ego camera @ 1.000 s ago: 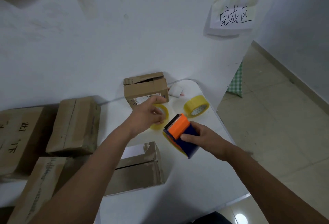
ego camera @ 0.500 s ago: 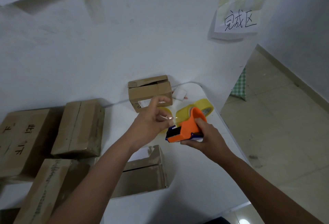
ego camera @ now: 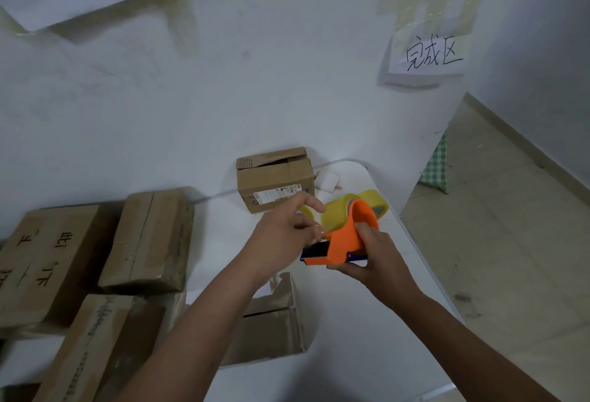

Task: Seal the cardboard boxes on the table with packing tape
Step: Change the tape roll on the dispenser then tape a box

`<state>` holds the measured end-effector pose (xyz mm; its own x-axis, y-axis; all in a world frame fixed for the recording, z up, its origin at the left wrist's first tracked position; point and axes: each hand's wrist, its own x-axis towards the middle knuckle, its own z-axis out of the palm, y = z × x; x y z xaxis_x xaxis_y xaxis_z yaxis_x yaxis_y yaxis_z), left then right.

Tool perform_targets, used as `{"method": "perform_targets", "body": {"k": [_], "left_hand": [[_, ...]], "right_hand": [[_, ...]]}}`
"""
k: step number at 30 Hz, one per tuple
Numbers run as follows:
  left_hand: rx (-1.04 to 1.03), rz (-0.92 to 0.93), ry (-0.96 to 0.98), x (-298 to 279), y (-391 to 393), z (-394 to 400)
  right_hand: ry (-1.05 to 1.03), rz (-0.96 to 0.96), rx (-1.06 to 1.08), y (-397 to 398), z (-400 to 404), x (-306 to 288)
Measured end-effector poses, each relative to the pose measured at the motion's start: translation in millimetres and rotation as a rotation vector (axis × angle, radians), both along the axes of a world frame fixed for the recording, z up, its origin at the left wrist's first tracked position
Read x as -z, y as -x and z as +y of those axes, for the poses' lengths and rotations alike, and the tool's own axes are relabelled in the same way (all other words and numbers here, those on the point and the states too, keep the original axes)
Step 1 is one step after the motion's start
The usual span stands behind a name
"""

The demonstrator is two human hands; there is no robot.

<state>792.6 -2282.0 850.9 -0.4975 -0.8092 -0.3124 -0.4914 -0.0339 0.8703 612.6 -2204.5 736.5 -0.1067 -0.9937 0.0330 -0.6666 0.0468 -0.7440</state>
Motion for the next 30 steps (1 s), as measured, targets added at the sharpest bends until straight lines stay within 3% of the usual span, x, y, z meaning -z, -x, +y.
{"method": "perform_targets", "body": {"k": [3, 6, 12, 21, 30], "left_hand": [[-0.047, 0.054, -0.157, -1.5, 0.2, -3.6], [0.058, -0.050, -0.229, -4.1, -5.5, -10.9], [0.300, -0.274, 0.098, -10.5, -11.5, -11.9], [0.149, -0.238, 0.357, 0.8, -23.3, 1.5], [-0.090, -0.221, 0.250, -5.8, -69.7, -9.6]], "right_hand": [[0.003, -0.004, -0.010, 3.5, -1.2, -1.8], [0.055, 0.104, -0.050, 4.0, 3.7, -7.2], [-0.022, 0.049, -0.108, 7.3, -3.3, -7.6], [-0.234, 0.065, -0.176, 1.0, -10.9, -23.8], [-0.431, 0.097, -0.267, 0.2, -19.3, -50.0]]}}
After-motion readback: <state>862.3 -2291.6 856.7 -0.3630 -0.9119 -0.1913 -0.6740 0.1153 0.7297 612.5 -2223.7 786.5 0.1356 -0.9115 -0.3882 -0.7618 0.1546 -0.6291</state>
